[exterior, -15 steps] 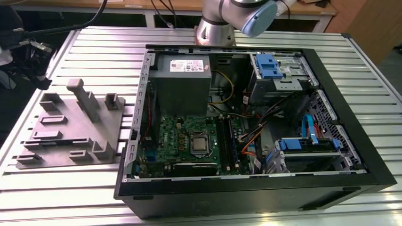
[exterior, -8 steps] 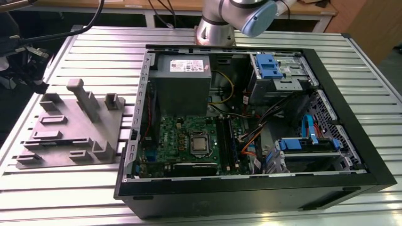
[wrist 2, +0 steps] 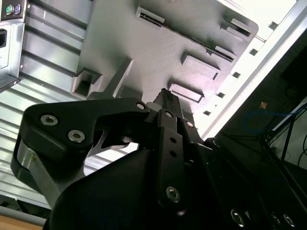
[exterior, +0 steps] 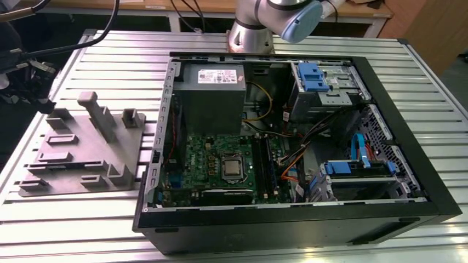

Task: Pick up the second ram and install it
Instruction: 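Reach for the second ram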

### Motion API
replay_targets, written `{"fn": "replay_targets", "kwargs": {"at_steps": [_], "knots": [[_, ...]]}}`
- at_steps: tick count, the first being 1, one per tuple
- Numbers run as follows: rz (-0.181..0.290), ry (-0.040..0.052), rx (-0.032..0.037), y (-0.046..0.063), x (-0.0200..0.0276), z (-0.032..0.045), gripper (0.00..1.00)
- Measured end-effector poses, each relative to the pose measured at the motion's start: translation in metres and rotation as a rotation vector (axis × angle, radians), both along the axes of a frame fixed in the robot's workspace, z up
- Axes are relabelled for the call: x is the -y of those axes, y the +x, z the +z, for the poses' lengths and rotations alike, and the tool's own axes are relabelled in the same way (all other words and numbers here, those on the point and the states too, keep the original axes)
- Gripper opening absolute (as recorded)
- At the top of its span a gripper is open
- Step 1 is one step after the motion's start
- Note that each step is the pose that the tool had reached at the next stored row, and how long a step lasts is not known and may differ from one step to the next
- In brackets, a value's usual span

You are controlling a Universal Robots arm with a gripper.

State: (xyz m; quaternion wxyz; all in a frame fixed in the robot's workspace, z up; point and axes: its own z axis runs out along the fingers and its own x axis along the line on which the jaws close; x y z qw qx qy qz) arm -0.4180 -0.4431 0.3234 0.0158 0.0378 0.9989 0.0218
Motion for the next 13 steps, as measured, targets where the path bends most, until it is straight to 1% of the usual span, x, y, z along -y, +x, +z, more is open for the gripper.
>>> {"fn": "replay_targets", "kwargs": {"at_steps": [13], "knots": [[0.000, -0.0001, -0.0001, -0.0017, 0.0097, -0.0108, 0.10]]}}
